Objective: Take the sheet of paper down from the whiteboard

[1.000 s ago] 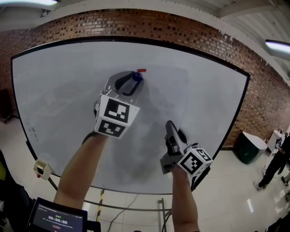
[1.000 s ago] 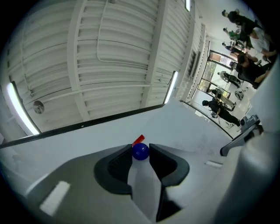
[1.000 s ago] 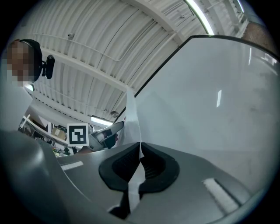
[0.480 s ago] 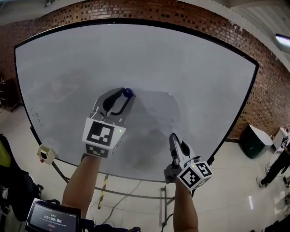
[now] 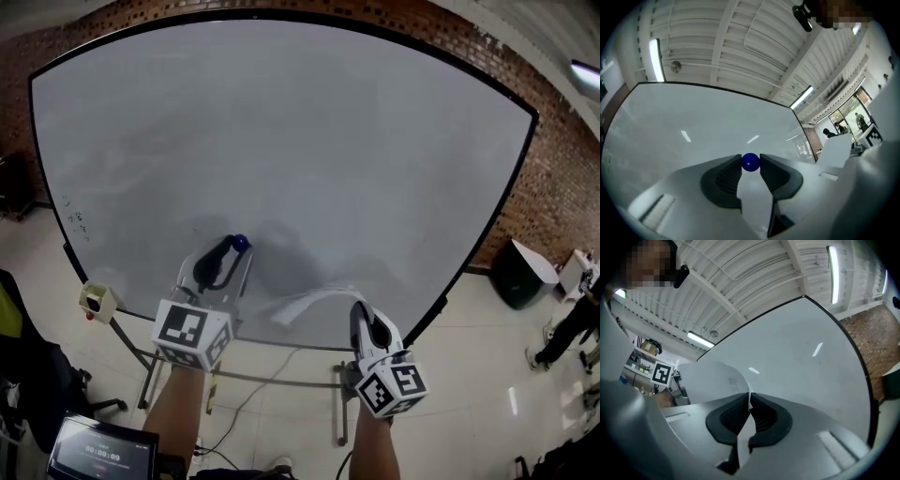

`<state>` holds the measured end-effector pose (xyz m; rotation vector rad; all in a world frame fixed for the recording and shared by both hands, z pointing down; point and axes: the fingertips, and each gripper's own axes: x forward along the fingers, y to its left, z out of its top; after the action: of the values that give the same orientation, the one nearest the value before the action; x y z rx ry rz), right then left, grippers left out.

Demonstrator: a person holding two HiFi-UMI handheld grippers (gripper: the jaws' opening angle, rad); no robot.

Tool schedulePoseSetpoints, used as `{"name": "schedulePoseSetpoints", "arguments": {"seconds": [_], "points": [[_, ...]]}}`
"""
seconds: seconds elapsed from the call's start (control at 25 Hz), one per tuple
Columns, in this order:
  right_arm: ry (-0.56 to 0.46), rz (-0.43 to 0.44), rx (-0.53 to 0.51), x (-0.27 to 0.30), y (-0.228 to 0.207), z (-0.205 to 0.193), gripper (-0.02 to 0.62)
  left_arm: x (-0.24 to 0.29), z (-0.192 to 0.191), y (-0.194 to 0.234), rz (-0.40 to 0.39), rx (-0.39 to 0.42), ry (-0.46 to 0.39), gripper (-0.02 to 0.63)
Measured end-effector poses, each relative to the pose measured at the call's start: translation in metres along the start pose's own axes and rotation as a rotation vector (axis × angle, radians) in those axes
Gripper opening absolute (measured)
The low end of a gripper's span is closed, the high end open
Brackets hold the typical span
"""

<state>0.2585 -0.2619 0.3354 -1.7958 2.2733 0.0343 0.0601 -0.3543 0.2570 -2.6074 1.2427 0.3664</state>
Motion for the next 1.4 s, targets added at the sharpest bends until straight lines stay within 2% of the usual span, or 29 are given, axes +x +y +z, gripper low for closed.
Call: {"name": "schedulePoseSetpoints", "arguments": {"seconds": [0.2,0.4,0.72,0.84,1.04,1.4], "points": [[0.036,-0.113,-0.042,-0.044,0.046,-0.028,0.014,-0.068,-0.036,-0.004,-0.085,-0.061,0.026,0.123],[0.06,-0.2,-0.011,-0.086,0.101,-0.066,0.014,-0.141,-0.059,-0.006,-0.135,-0.113,0.062,0.123],[0.16,-0.358,-0.159,-0.153,0.182,-0.109,0.014,-0.25,-0.103,-0.021,-0.177,-0.174,0.167,0.123],[0.19,-0.409,-0.163,-0.17,0.197,-0.128,0.014,-0.284,-0.11,-0.028,-0.186,-0.189,0.2,0.123],[0.203,-0.426,-0.165,-0.184,0.217,-0.156,0.014,-0.317,-0.117,-0.025,-0.167,-0.178,0.224,0.123],[0.198,-0.432,-0.246,-0.182,0.24,-0.145,0.014,-0.327,-0.119,-0.022,-0.17,-0.162,0.231,0.124]]}}
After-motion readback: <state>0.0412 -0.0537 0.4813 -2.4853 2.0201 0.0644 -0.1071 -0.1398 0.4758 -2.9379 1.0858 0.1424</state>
